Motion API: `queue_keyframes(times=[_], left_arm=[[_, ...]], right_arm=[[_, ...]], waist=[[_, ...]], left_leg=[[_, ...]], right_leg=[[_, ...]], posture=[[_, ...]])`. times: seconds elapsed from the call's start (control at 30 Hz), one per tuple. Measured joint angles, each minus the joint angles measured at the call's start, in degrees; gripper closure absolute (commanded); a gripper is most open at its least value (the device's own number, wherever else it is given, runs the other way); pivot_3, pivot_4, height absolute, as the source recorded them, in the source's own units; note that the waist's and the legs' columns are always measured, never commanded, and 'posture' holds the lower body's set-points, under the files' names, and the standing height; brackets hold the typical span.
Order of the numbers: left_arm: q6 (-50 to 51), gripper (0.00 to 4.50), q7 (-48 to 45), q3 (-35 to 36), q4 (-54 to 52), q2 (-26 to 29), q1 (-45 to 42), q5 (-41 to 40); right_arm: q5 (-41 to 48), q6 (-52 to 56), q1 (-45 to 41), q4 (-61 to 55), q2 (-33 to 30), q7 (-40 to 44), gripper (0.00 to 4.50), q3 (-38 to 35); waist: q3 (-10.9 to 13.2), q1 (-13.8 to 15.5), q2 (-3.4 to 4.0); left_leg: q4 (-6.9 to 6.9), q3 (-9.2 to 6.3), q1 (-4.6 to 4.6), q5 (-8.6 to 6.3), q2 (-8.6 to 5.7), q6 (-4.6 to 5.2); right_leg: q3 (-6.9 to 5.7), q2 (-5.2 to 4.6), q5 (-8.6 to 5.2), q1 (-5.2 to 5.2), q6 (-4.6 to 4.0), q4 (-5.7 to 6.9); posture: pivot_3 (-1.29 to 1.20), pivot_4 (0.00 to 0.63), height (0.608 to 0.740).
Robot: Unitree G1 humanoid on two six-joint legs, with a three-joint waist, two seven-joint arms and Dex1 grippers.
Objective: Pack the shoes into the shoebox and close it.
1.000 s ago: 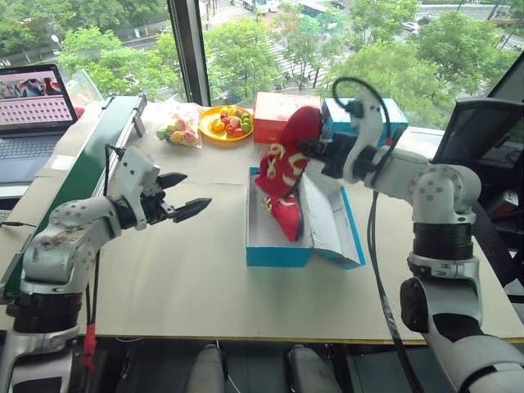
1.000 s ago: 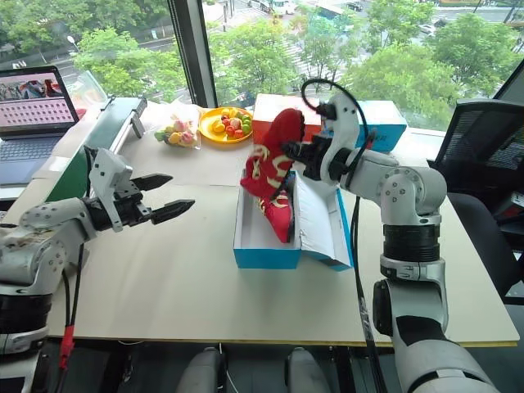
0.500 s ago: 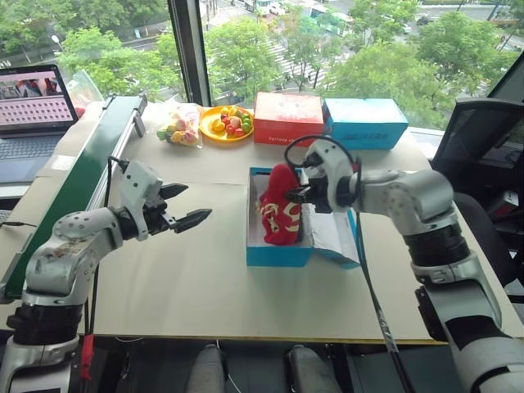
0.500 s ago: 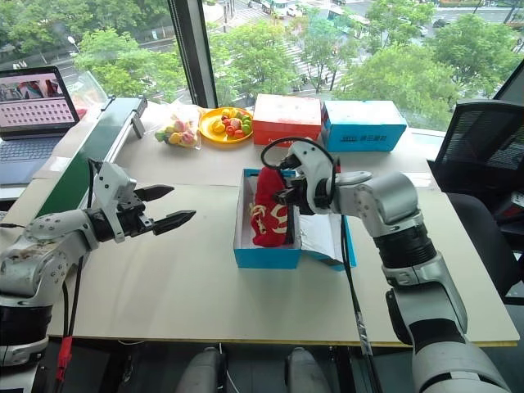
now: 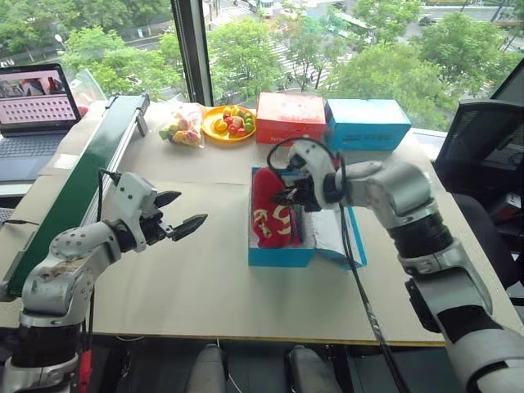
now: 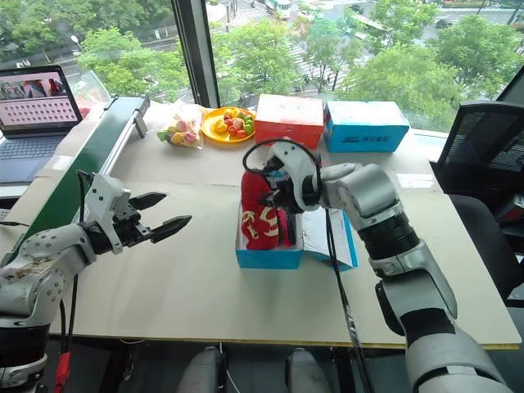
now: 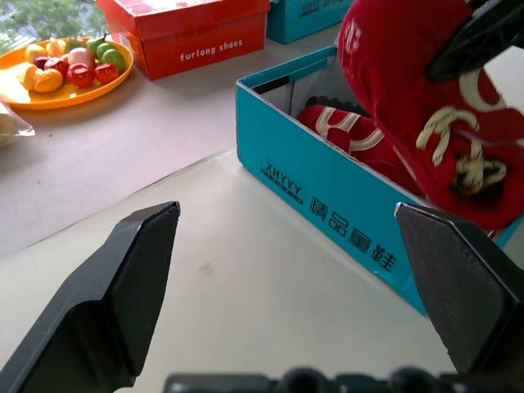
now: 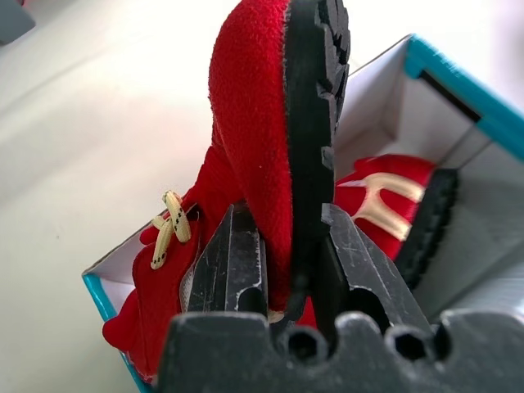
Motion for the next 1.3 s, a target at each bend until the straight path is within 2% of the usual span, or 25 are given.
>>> queue_keyframes(times=[0.07, 0.1, 0.13, 0.4, 0.43, 0.63, 0.73, 0.87, 0.97, 1.03, 1.1, 1.3], left_arm=[[0.11, 0.00, 0.01, 0.48, -0.04, 0.01, 0.70, -0.02], [0.15, 0.00, 0.02, 0.69, -0.09, 0.04, 0.85, -0.04], [0.18, 0.00, 0.06, 0.76, -0.32, 0.06, 0.87, -0.04], [0.50, 0.00, 0.10, 0.96, -1.54, 0.12, 1.28, -0.08], [0.57, 0.00, 0.06, 0.96, -1.60, 0.12, 1.25, -0.07], [0.67, 0.00, -1.00, 0.52, -1.20, 0.38, -0.21, -0.03], [0.68, 0.00, -2.29, 0.29, -0.47, 1.23, -1.24, -0.02], [1.31, 0.00, -5.03, -0.14, -0.44, 2.85, -2.09, -0.44], [1.48, 0.00, -6.62, -0.45, -0.44, 3.28, -2.36, -1.56], [1.81, 0.00, -8.89, -1.39, -0.27, 4.44, -4.37, -2.19], [2.23, 0.00, -10.17, -1.51, -0.22, 4.96, -5.61, -2.32], [2.56, 0.00, -11.84, -1.98, -0.08, 5.59, -6.35, -2.54]], right_arm=[[-1.39, -1.72, 1.12, 3.20, 0.75, 0.97, 4.16, 1.19], [-2.15, -2.75, 1.18, 4.63, 1.25, 1.38, 3.16, 1.33], [-3.00, -4.20, 0.99, 6.00, 1.73, 1.78, 2.96, 1.45], [-8.71, -9.12, -1.17, 10.33, 4.39, 1.36, 0.15, 1.00], [-9.16, -9.44, -1.73, 10.33, 4.63, 0.71, 0.02, 0.54], [-7.23, -6.98, -7.82, 5.37, 3.52, 0.50, 0.02, -7.65], [-2.55, -4.09, -8.89, -0.37, 0.41, 4.65, 0.02, -11.95], [-0.60, -5.64, -6.92, -6.76, -5.38, 10.09, 0.02, -12.69], [-0.45, -6.85, -3.86, -8.51, -7.28, 12.87, 0.54, -11.97], [-0.85, -9.33, 0.67, -10.15, -8.87, 15.04, 1.16, -10.08], [-1.38, -10.86, 3.29, -9.82, -7.59, 15.74, 1.85, -7.77], [-4.87, -17.78, 4.15, -4.42, -2.76, 15.74, 3.91, -5.15]], waist=[[0.00, -0.06, 0.00], [0.00, -0.07, 0.00], [0.00, -0.08, 0.00], [0.00, -0.11, 0.00], [0.00, -0.12, 0.00], [0.01, -0.01, 0.02], [0.01, 0.40, 0.02], [0.01, 0.85, 0.02], [0.01, 0.91, 0.02], [0.00, 0.97, 0.00], [0.01, 0.76, 0.02], [0.01, 0.34, 0.02]], left_leg=[[0.02, 0.00, 0.00, 0.00, 0.00, 0.00], [0.02, 0.00, 0.00, 0.00, 0.00, 0.00], [0.02, -0.01, 0.03, 0.00, 0.00, 0.00], [0.03, 0.00, 0.03, 0.00, 0.00, 0.00], [0.03, -0.01, 0.03, 0.00, 0.00, 0.00], [-0.04, 0.00, 0.02, 0.00, 0.00, -0.01], [-0.03, -0.01, 0.02, -0.01, 0.00, -0.01], [-0.01, 0.02, 0.04, 0.00, 0.00, -0.01], [0.02, 0.04, 0.06, 0.00, 0.02, -0.01], [0.02, 0.04, 0.07, 0.00, 0.03, -0.01], [0.01, 0.09, 0.06, 0.00, 0.03, -0.01], [0.04, 0.06, 0.06, 0.00, 0.03, 0.00]], right_leg=[[0.00, 0.00, 0.00, -0.02, 0.00, 0.03], [0.00, 0.00, 0.00, -0.01, 0.00, 0.04], [0.00, 0.01, 0.00, 0.01, 0.00, 0.05], [0.00, 0.01, 0.00, -0.01, 0.00, 0.06], [0.00, 0.01, 0.00, 0.00, 0.00, 0.06], [0.00, 0.01, 0.00, -0.01, 0.00, 0.03], [-0.02, 0.01, 0.00, 0.01, 0.00, 0.00], [-0.02, 0.00, -0.01, 0.01, -0.02, 0.01], [-0.02, 0.01, -0.01, 0.01, -0.02, 0.03], [-0.02, 0.02, -0.02, 0.03, -0.04, 0.02], [0.04, 0.02, -0.02, -0.01, -0.04, 0.04], [0.03, 0.04, -0.02, 0.01, -0.03, 0.05]], posture=[[0.00, 0.150, 0.740], [0.00, 0.150, 0.740], [0.00, 0.150, 0.740], [0.00, 0.150, 0.740], [0.00, 0.150, 0.740], [0.00, 0.150, 0.740], [0.00, 0.150, 0.740], [0.00, 0.150, 0.740], [0.00, 0.150, 0.740], [0.00, 0.150, 0.740], [0.00, 0.150, 0.740], [0.00, 0.150, 0.740]])
